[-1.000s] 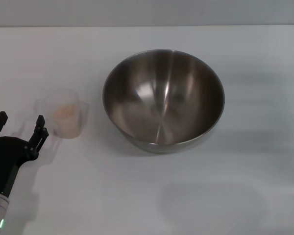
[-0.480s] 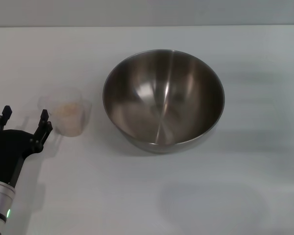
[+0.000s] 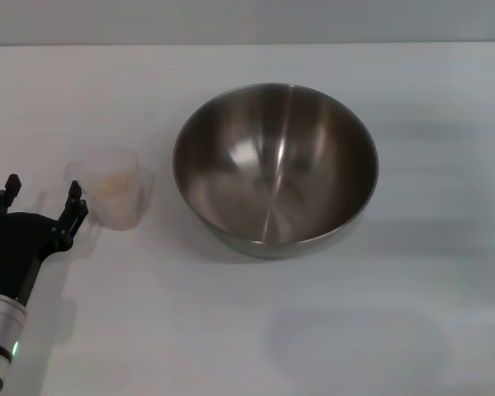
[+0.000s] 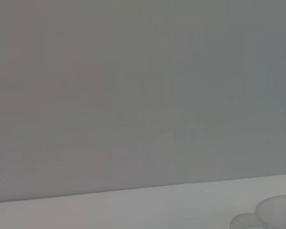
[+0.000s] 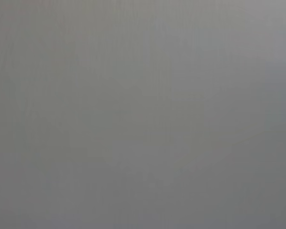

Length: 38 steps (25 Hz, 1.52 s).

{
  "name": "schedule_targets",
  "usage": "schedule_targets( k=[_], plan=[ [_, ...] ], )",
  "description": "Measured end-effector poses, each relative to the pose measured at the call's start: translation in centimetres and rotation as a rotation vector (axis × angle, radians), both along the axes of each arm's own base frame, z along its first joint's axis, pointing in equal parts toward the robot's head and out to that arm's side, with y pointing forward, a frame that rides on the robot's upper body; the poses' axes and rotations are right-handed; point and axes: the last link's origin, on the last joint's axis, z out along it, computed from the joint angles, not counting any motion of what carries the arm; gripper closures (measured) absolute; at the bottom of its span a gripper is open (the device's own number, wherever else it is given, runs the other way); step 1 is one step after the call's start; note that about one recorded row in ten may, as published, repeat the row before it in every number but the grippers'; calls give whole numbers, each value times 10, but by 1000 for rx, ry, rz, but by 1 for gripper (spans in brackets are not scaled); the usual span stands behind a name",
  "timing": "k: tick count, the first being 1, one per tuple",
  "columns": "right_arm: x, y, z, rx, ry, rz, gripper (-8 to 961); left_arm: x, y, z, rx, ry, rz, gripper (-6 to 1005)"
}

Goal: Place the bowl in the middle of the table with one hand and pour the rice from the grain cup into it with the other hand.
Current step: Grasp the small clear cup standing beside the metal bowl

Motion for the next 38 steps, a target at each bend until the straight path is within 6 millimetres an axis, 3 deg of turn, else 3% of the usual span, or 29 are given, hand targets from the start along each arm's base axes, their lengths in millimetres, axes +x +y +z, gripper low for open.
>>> schedule_targets(
  k=[38],
  plan=[
    [-5, 3, -1, 1, 4, 14, 317, 0, 24, 1, -17, 11, 11, 158]
  ],
)
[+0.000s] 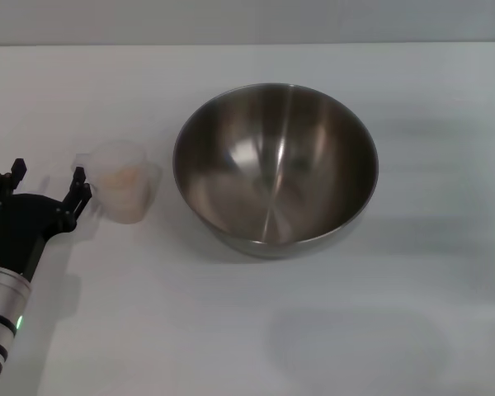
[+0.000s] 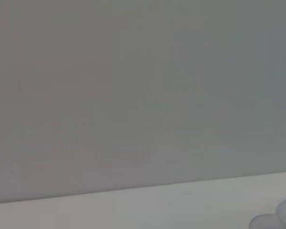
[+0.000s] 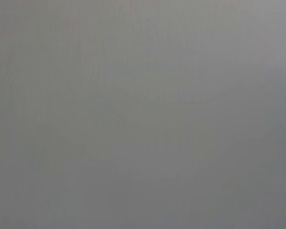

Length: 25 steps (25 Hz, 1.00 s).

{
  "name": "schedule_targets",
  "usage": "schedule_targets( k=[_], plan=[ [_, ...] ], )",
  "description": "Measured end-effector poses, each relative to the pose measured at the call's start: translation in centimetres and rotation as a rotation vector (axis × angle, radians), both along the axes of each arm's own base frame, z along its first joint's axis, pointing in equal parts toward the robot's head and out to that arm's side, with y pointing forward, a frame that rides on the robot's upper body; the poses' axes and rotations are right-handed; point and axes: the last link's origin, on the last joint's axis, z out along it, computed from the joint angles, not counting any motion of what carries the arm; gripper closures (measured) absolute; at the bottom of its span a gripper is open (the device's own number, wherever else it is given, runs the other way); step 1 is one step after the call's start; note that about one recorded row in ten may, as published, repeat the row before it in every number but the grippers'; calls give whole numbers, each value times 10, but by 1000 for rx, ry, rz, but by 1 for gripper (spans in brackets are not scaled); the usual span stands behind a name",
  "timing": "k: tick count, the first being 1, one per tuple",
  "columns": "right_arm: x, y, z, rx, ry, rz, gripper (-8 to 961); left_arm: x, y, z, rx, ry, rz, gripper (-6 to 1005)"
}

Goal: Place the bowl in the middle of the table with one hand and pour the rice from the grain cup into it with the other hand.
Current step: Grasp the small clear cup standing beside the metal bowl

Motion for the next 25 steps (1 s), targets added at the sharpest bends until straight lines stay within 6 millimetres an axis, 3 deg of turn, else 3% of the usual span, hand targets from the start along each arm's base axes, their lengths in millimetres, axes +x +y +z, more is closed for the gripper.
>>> schedule_targets(
  k=[21, 25],
  plan=[
    [-4, 6, 0, -7, -4, 9, 317, 7, 10, -4, -27, 4, -17, 193],
    [-5, 6, 0, -7, -4, 10, 317, 10, 11, -8, -47, 7, -27, 286]
  ],
)
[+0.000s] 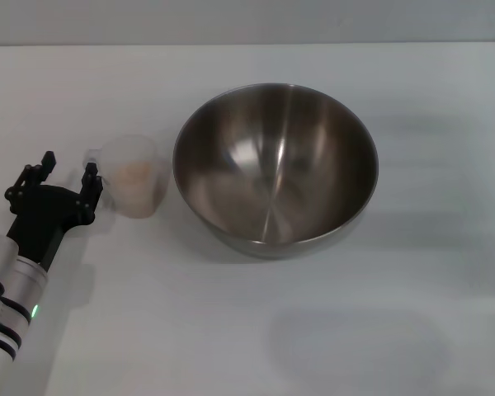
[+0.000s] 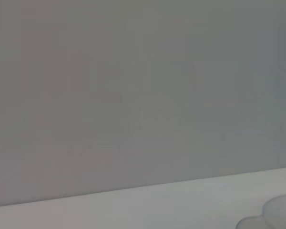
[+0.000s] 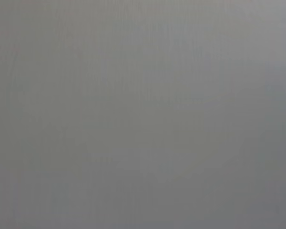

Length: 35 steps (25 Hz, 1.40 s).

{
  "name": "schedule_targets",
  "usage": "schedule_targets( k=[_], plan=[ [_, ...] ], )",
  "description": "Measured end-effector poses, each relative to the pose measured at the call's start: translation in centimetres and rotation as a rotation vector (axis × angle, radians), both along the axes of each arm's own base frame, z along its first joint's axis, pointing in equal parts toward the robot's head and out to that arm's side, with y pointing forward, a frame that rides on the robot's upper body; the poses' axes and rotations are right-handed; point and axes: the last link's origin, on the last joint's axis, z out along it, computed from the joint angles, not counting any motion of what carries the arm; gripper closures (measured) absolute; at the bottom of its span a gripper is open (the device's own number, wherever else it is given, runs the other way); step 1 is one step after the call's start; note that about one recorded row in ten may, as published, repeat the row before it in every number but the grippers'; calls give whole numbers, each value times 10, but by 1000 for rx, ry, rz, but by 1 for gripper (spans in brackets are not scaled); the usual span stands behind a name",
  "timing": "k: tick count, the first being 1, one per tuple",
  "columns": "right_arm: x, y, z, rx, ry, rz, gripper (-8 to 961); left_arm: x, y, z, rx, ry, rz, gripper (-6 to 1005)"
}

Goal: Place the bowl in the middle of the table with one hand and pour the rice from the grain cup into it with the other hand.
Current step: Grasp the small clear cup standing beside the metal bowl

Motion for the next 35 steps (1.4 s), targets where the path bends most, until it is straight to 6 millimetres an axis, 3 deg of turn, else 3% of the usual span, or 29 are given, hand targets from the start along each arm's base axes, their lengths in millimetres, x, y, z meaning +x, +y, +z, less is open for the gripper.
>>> schedule_targets(
  k=[6, 12, 15, 28, 35],
  plan=[
    [0, 0, 0, 0, 1, 1, 317, 3, 1, -1, -2, -6, -7, 426],
    [-1, 0, -1, -1, 2, 1, 317, 3, 2, -2, -10, -9, -3, 663],
    [0, 0, -2, -2, 3, -1, 317, 2, 2, -3, -17, -30, 6, 882],
    [-1, 0, -2, -4, 2, 1, 317, 9, 4, 1, 7, -73, -17, 986],
    [0, 0, -1, -2, 3, -4, 317, 28, 16, 13, 63, -69, -127, 986]
  ],
)
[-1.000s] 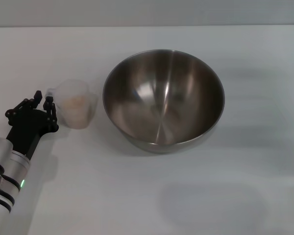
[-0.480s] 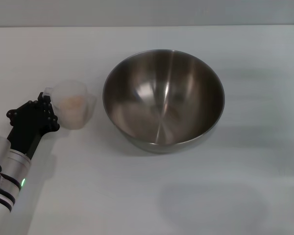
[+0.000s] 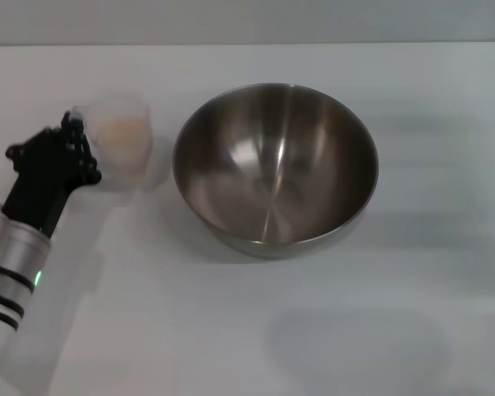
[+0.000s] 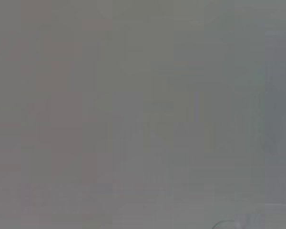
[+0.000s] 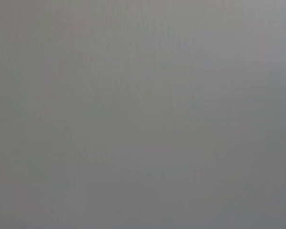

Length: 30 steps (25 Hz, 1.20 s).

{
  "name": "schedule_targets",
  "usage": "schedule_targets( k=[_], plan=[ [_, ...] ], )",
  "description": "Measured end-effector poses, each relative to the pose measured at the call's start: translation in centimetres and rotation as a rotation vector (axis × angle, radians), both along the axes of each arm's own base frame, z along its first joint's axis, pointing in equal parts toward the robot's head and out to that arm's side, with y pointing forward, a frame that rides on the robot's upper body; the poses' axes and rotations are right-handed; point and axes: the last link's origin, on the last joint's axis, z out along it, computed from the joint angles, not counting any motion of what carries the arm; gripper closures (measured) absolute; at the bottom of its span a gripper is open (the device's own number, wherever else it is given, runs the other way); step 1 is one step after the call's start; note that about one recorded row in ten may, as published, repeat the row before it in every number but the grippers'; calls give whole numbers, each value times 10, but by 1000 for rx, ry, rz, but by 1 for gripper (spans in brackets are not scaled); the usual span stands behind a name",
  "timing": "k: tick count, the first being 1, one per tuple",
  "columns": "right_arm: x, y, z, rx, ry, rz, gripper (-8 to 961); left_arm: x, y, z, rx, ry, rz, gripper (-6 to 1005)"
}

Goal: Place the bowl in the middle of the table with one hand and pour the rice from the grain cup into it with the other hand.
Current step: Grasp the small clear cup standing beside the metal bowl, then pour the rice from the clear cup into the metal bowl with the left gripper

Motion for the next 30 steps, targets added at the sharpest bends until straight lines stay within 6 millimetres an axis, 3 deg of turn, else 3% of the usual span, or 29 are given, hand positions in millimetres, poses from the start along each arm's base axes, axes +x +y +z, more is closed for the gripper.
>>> schedule_targets(
  k=[7, 12, 19, 30],
  plan=[
    [-1, 2, 1, 2, 0, 1, 317, 31, 16, 12, 112, 212, -191, 986],
    [-3, 4, 2, 4, -2, 9, 317, 56, 16, 15, 225, 419, -331, 985],
    [-10, 10, 2, 4, -5, 27, 317, 77, 17, 0, 320, 779, -439, 985],
    [-12, 17, 4, -8, -11, 27, 317, 87, 10, -24, 361, 1153, -550, 985]
  ],
)
